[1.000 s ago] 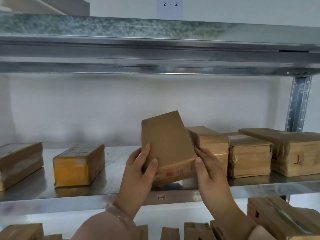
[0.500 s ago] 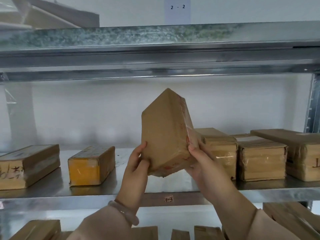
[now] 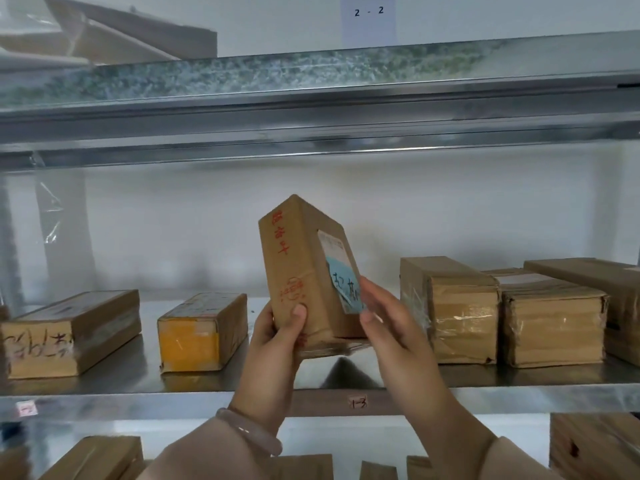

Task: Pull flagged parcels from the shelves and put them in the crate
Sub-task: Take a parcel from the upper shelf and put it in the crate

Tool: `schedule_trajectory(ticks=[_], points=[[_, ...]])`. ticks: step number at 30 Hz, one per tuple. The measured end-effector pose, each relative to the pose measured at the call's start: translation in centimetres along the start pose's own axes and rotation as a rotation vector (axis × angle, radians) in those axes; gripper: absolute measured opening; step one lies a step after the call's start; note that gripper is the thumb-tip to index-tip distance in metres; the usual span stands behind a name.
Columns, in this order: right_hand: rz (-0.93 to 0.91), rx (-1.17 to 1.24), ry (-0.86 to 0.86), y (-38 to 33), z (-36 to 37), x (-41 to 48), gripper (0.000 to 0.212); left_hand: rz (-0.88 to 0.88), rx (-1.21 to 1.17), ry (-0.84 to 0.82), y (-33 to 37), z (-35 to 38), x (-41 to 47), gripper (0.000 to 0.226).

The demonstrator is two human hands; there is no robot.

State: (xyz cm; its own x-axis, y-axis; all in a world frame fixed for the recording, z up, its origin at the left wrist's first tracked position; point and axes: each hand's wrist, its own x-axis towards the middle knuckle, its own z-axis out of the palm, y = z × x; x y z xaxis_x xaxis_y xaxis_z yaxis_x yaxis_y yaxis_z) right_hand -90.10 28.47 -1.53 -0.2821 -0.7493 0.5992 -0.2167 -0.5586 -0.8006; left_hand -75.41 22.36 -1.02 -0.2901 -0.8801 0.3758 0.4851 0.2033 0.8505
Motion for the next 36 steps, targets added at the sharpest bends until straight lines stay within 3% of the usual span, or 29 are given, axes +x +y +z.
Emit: schedule_trajectory(ticks=[3,6,9,14,18,21,26,31,36], points=[[0.018,-0.099,0.137,0.3,-0.6,1.1,0.044,-0.070,-0.166,-0.059,-0.3,-0.6,0.1,0.046],[0.123,-0.055,0.072,0.4,-1.4,1.8,0.067,-0.058,-0.217,-0.117,-0.4,-1.3,0.0,0.049],[0.165,0.024,-0.015,0.8,-1.6,1.5,0.072,0.014,-0.026,-0.034,-0.7,-1.6,-0.5,0.039],[0.053,0.020,-0.010,2.1,-1.1,0.4,0.073,0.040,0.238,0.054,-0.3,-2.3,-0.9,0.029],[-0.036,0.014,-0.047,2.6,-0.3,-1.4,0.072,0.049,0.280,0.079,0.8,-2.0,-2.6,0.068],[-0.147,-0.044,-0.040,2.3,0.4,-2.5,0.073,0.081,0.298,0.135,1.8,-1.4,-3.7,0.083],[-0.254,-0.098,-0.013,0.8,2.4,-5.0,0.074,0.147,0.315,0.159,3.3,-2.3,-5.7,0.050],[-0.185,-0.102,0.007,-0.6,6.3,-9.2,0.067,0.110,0.354,0.047,5.2,-7.3,-10.4,0.056],[-0.053,-0.022,-0.089,-1.2,13.4,-15.1,0.065,0.077,0.473,0.028,7.4,-15.3,-17.1,0.069]])
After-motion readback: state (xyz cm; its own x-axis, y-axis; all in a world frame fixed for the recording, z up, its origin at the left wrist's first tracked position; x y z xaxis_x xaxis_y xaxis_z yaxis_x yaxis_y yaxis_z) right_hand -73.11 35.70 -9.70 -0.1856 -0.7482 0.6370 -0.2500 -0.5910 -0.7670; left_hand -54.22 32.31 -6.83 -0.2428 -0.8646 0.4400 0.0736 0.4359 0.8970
